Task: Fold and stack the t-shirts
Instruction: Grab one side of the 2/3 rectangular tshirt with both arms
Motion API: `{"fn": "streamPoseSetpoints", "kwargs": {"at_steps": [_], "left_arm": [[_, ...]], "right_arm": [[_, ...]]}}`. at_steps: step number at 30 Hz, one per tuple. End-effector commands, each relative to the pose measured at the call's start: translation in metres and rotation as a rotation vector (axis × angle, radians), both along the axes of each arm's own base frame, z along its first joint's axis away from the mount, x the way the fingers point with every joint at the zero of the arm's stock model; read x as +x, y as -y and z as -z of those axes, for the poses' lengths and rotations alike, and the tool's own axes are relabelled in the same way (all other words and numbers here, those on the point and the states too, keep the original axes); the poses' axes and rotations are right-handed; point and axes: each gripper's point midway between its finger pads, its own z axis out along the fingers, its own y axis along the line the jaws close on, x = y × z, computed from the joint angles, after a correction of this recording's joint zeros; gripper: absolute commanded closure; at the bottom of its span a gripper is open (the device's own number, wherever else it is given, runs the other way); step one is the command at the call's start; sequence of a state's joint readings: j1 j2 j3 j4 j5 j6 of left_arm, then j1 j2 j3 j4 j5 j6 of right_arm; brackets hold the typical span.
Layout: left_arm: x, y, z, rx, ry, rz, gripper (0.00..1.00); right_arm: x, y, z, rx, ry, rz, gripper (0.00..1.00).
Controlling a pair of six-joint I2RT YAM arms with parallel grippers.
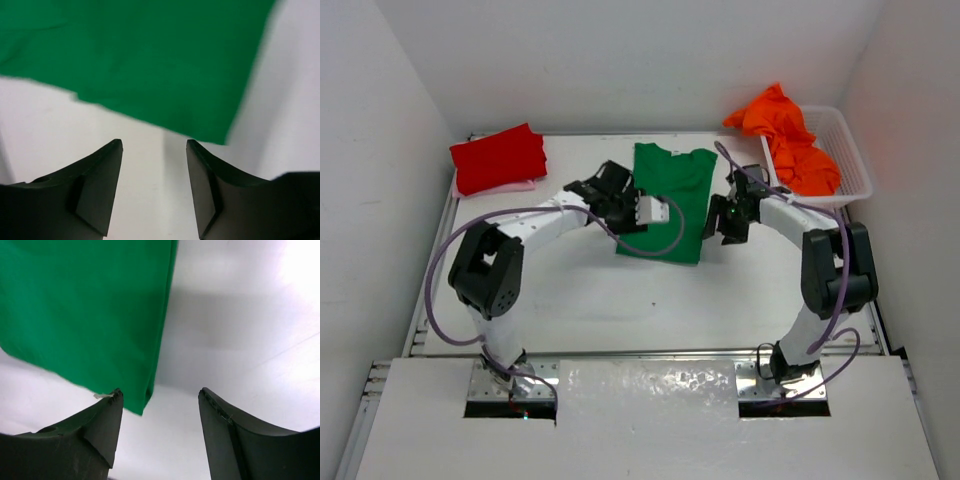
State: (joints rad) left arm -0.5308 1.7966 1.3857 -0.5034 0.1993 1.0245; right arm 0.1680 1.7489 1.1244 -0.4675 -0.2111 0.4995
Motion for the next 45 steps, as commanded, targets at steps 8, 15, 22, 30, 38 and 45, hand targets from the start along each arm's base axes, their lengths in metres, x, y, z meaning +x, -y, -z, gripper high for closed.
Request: {"fn": "streamPoseSetpoints", "kwargs": {"at_steps": [8,15,22,30,38,45], "left_arm": [[-0.055,0.009,0.081,0.174,-0.06,0.261,0.45],[-0.047,0.002,0.1,0.196,-0.021,0.203,0.45],[-0.045,0.0,0.11,0.183,-0.007,0.168,0.51],[-0.044,0.001,0.109,0.148,-0.031,0.087,1.0],[-0.057,-0.01,0.097,0.145,-0.069,-0.006,1.0],[-0.131,-0.033,0.097,0.25,-0.189,-0.035,1.0]], "right_arm": [[-0.029,-0.042,0.024,0.125,-0.076,0.005,0.4],[-0.047,-0.052,0.046,0.12,-0.147,-0.002,0.41],[-0.053,-0.062,0.06,0.181,-0.188,0.026,0.41],[-0.049,-0.06,0.062,0.196,-0.183,0.054,0.87],[-0.06,-0.056,0.048,0.212,-0.158,0.006,1.0],[-0.126,-0.053,0.036,0.139,-0.197,-0.196,1.0]]}}
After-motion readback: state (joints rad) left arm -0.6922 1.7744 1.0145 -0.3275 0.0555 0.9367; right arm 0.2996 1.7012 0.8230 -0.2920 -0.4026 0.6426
